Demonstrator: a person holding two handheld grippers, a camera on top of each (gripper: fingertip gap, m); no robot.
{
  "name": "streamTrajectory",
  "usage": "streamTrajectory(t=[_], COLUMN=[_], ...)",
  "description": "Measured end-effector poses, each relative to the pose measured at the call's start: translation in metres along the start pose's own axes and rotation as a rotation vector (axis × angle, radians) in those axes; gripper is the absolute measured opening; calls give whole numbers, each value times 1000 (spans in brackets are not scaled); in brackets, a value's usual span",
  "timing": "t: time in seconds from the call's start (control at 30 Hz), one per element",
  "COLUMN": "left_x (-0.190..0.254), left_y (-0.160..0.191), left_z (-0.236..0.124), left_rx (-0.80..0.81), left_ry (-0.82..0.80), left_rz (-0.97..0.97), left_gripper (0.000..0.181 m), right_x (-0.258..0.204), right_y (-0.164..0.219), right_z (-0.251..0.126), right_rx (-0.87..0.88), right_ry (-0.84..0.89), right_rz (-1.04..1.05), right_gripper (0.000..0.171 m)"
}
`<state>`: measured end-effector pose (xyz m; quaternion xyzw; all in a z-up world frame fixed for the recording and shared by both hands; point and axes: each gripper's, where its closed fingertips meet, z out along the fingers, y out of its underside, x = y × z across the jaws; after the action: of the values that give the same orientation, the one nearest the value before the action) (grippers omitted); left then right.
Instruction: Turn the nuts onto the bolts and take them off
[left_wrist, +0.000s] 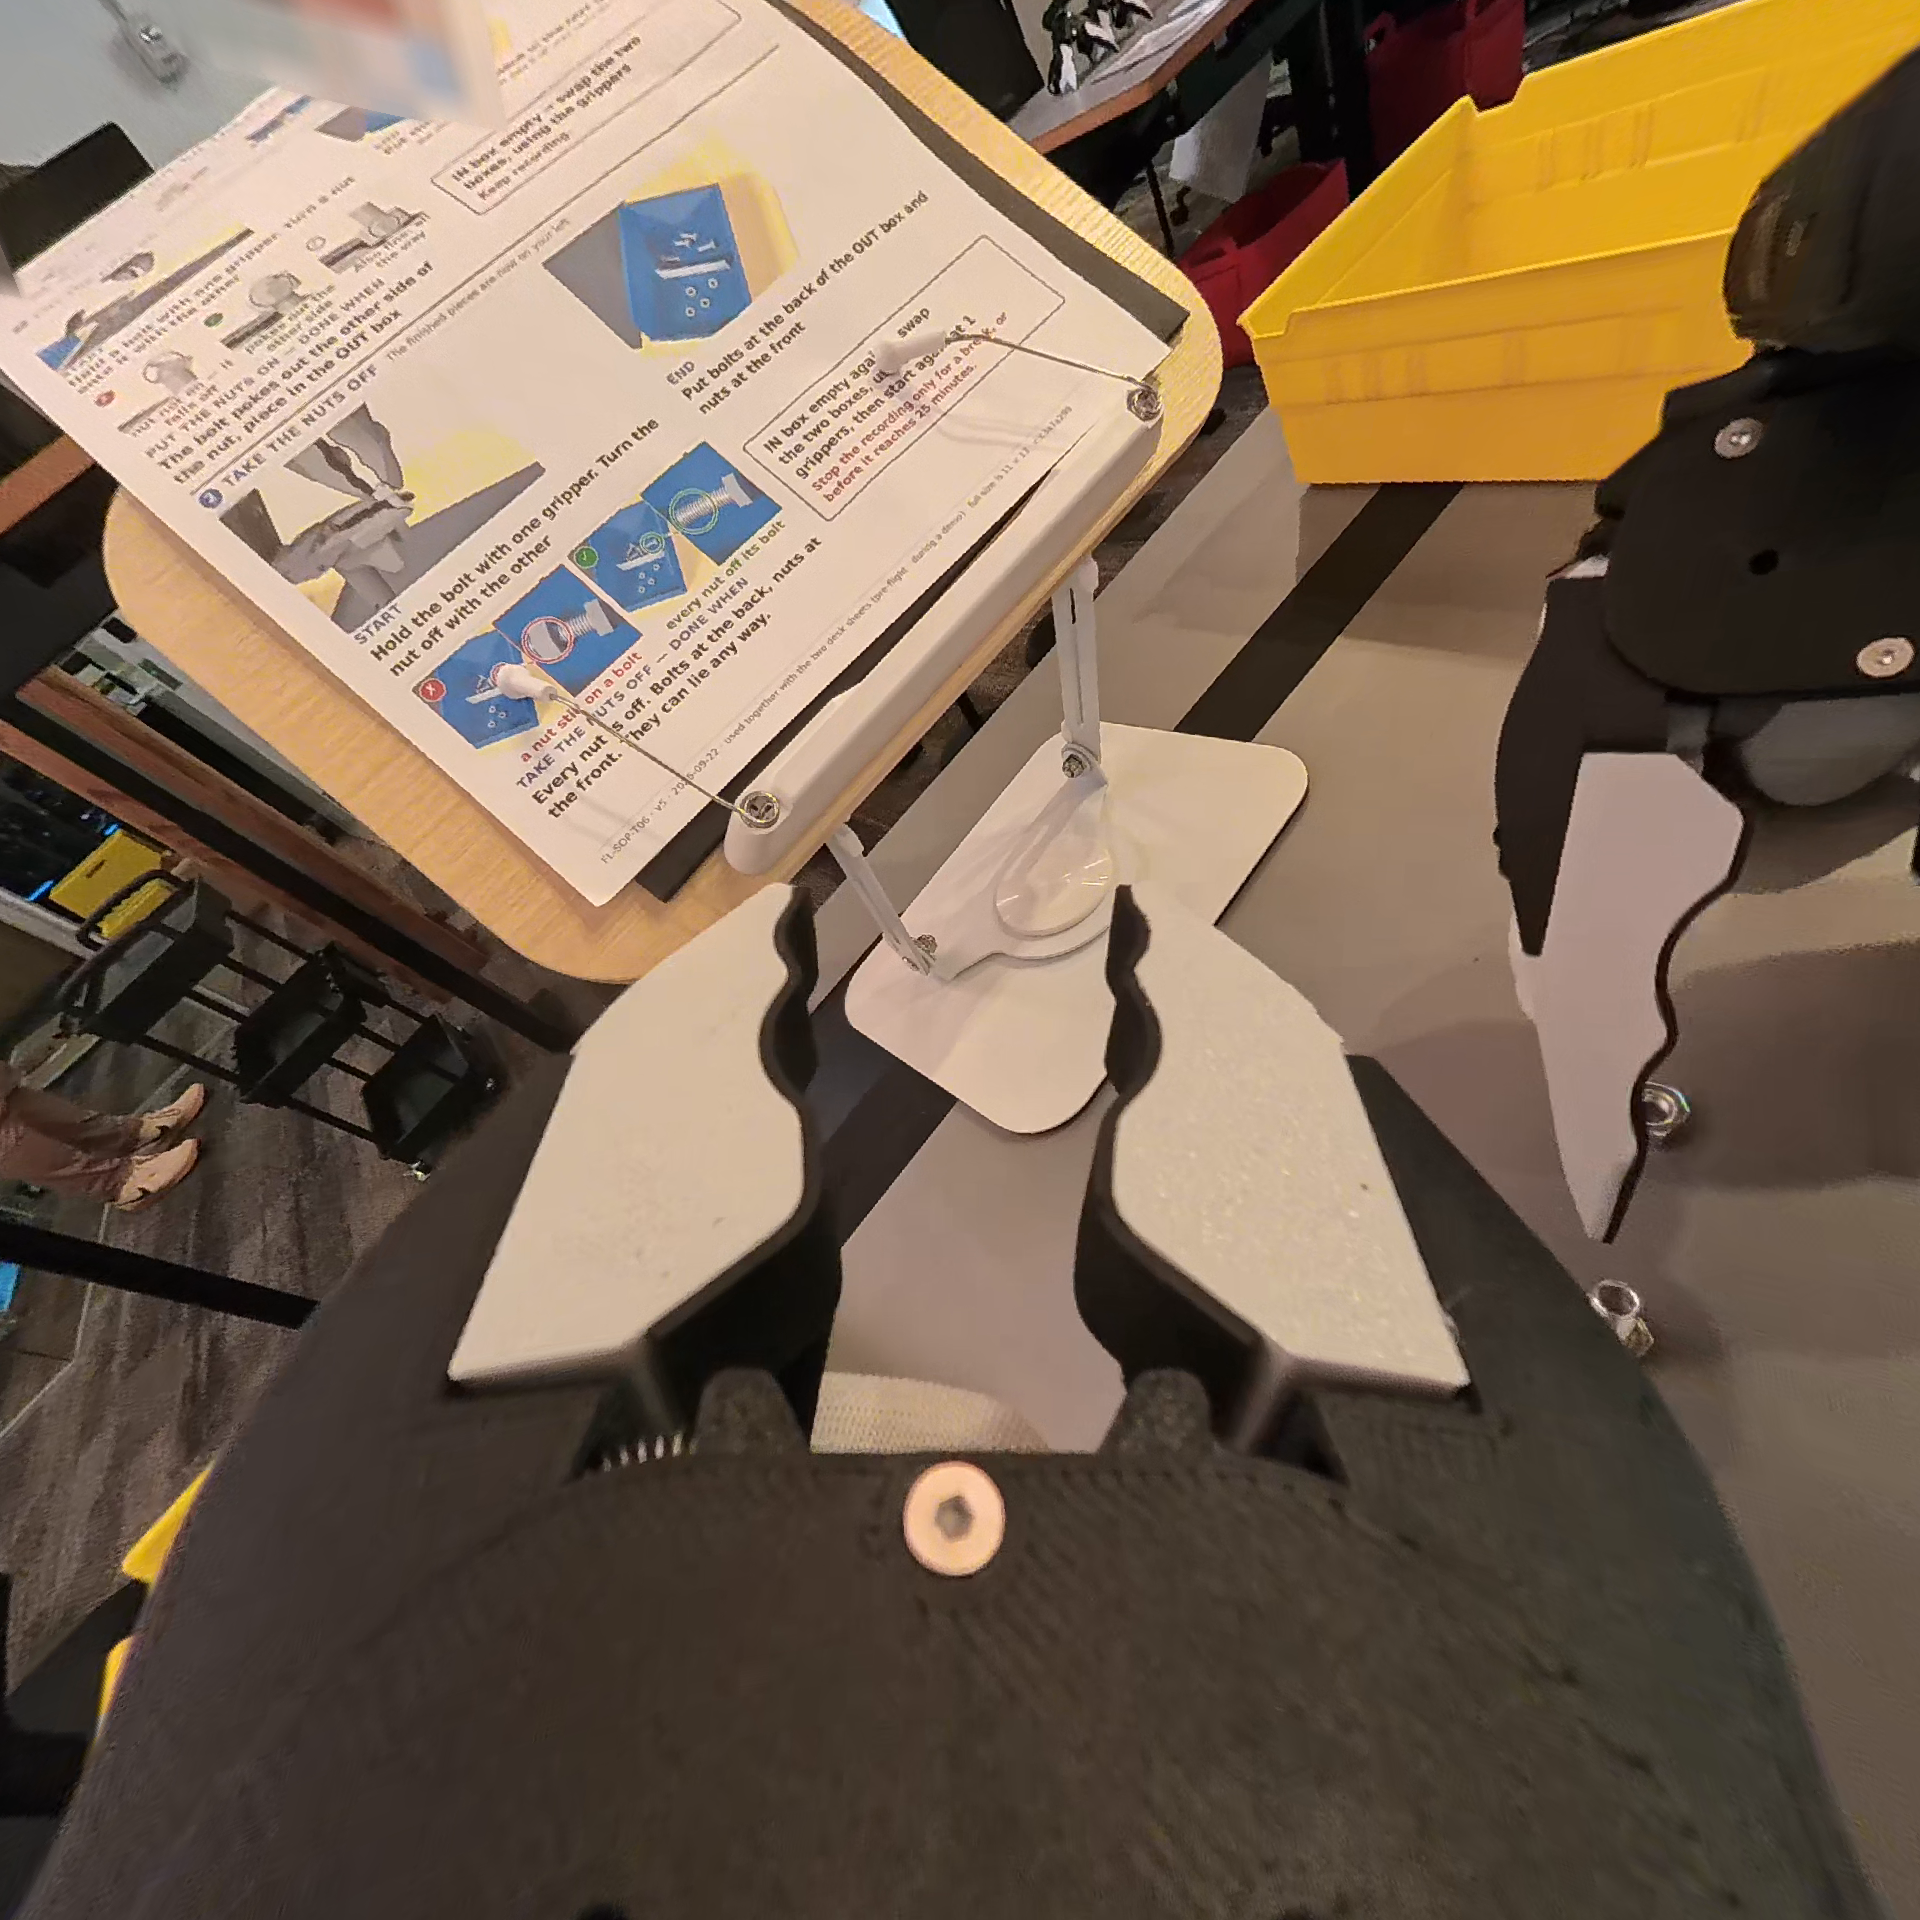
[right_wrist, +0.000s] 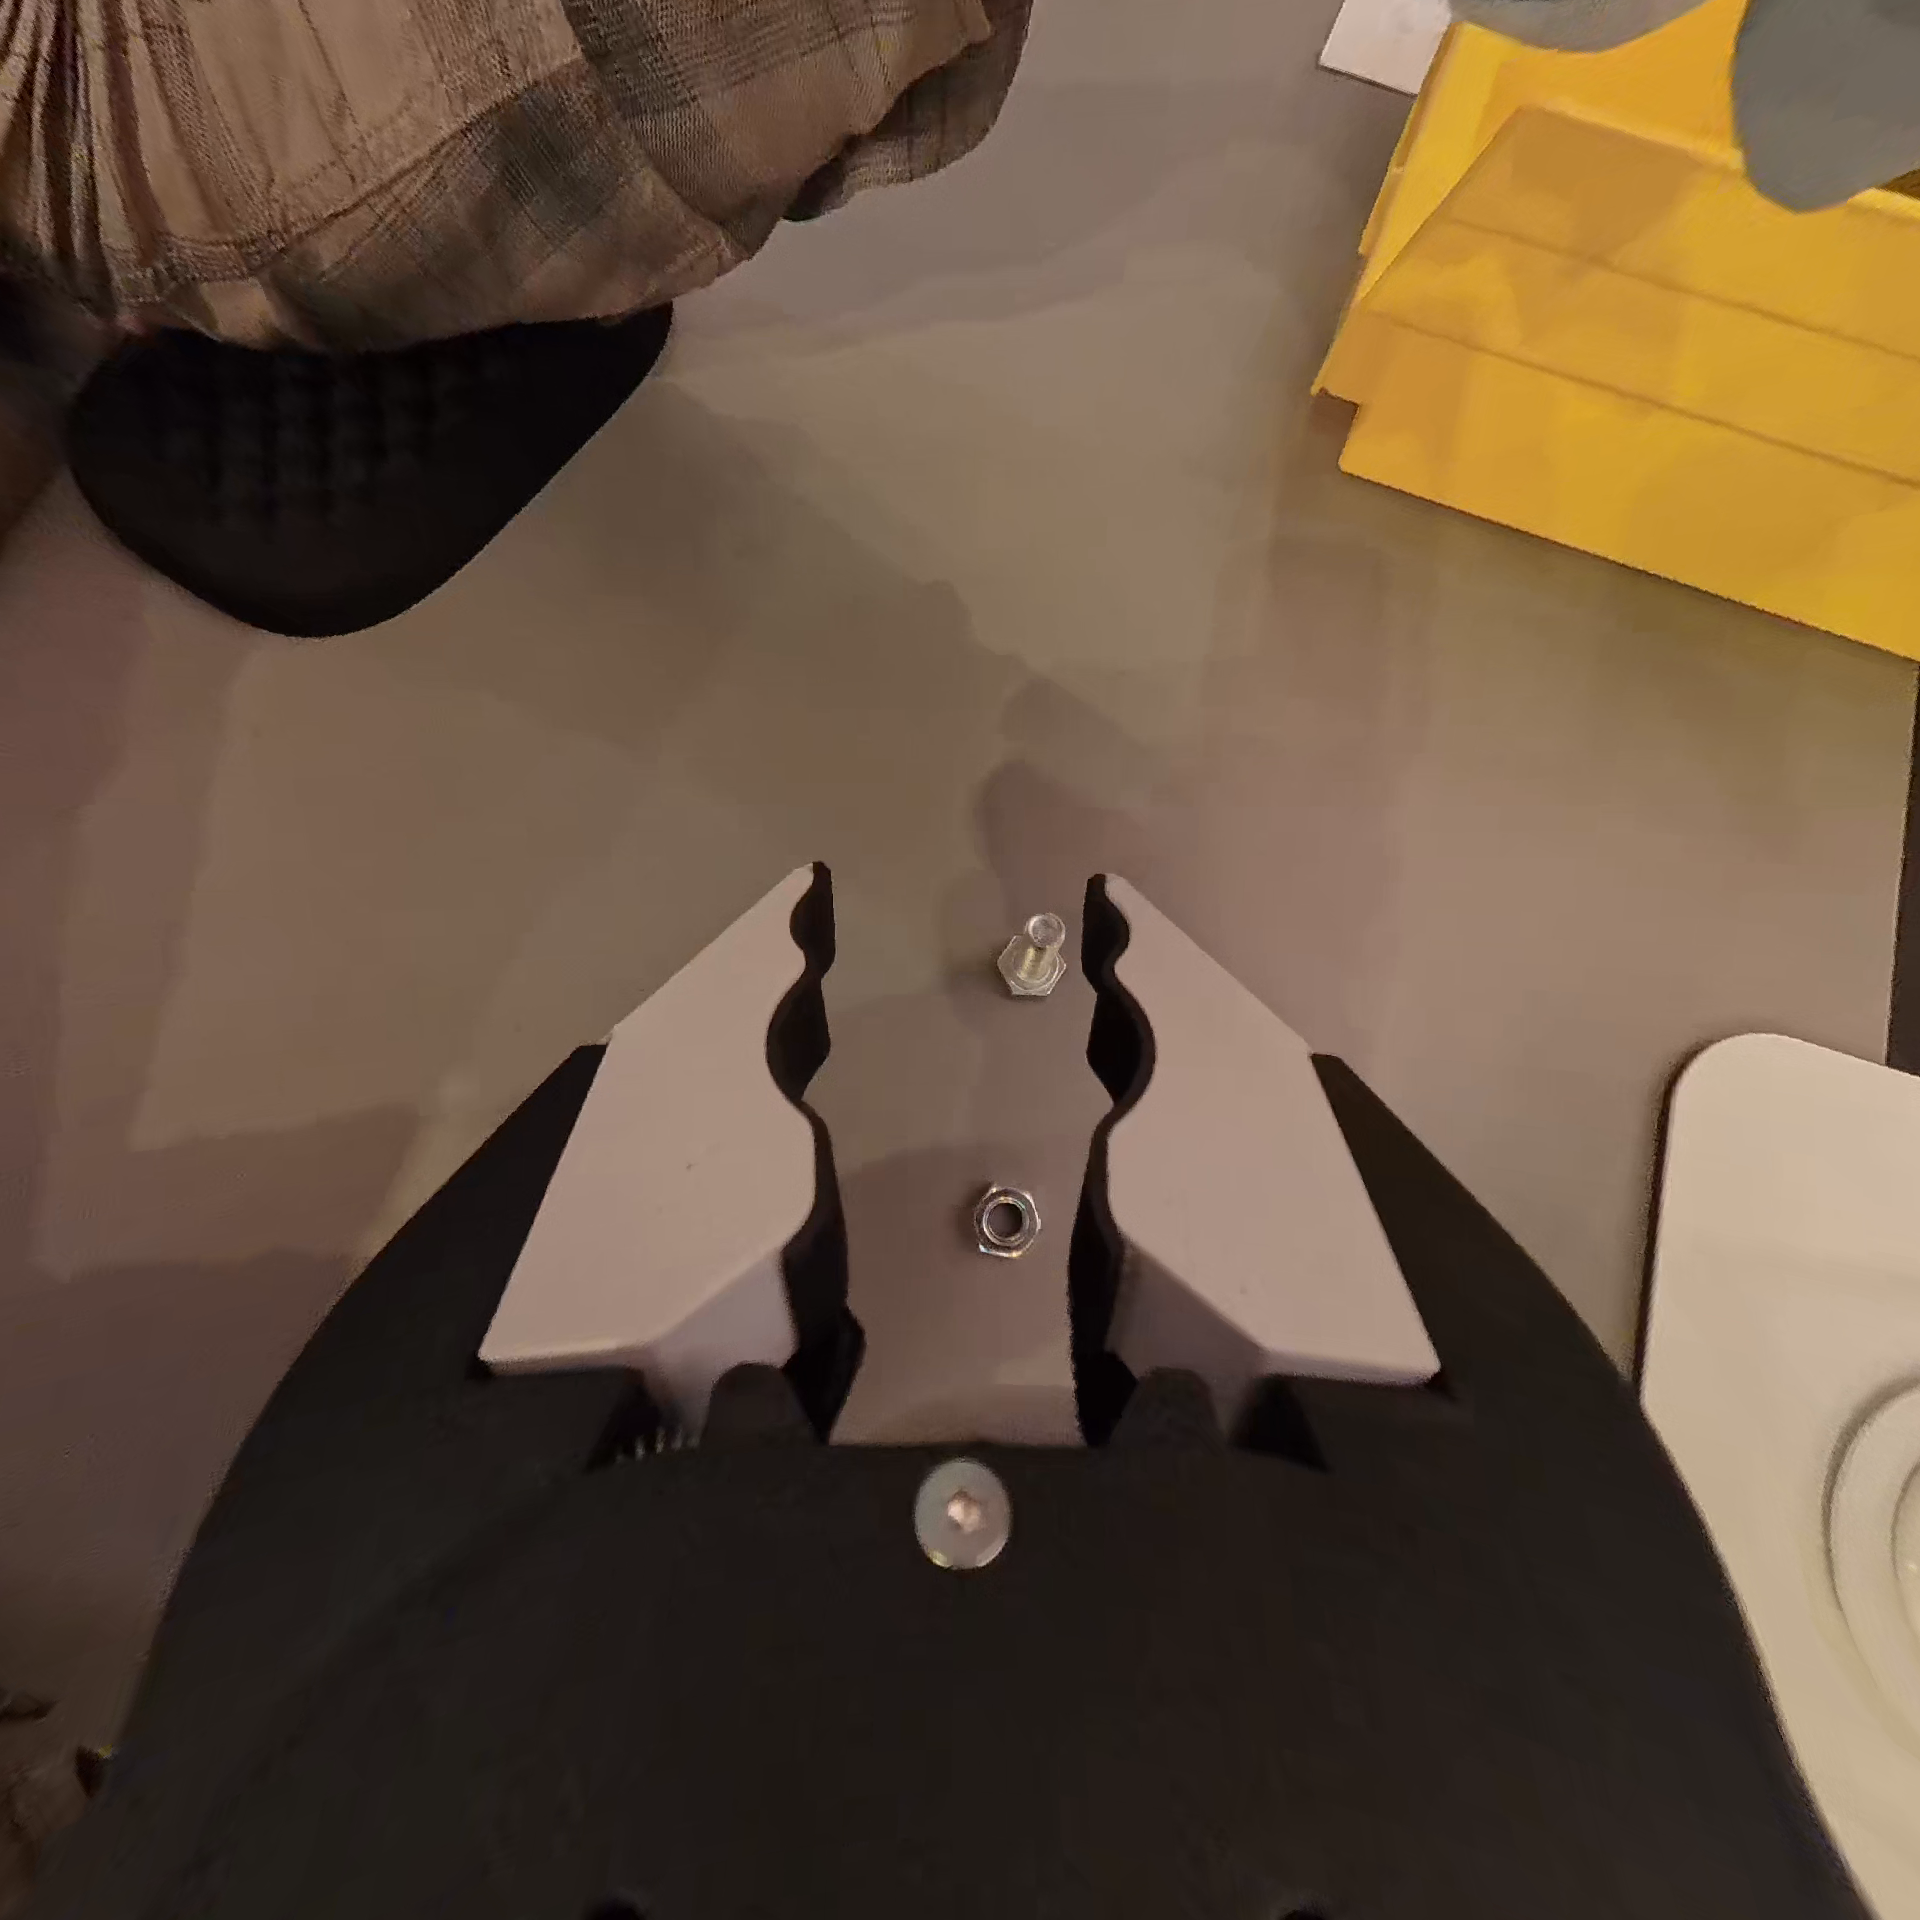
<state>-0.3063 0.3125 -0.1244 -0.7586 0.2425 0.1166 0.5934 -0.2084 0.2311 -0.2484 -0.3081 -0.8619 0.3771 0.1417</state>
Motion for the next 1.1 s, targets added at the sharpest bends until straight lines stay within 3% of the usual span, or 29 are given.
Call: streamTrajectory(t=[0.27, 0.43, 0.63, 0.87, 1.1], left_x=[-7, -8, -8, -6, -3], left_y=[-1, -1, -4, -2, -2], left_z=[-6, -6, -8, -6, -6], left_rx=[10, 10, 16, 11, 19], left_ry=[-16, -18, -20, -14, 13], left_rz=[-5, -2, 0, 0, -15], left_gripper=[54, 54, 54, 54, 55], right_x=[-3, -5, 9, 20, 26], right_y=[22, 17, 18, 38, 28], right_z=[26, 29, 32, 45, 34], right_rx=[-82, -87, -73, -137, -46], right_ry=[-45, -38, 16, 38, 50], right_rz=[-16, -59, -48, -15, 13], right_gripper=[50, 46, 38, 8, 8])
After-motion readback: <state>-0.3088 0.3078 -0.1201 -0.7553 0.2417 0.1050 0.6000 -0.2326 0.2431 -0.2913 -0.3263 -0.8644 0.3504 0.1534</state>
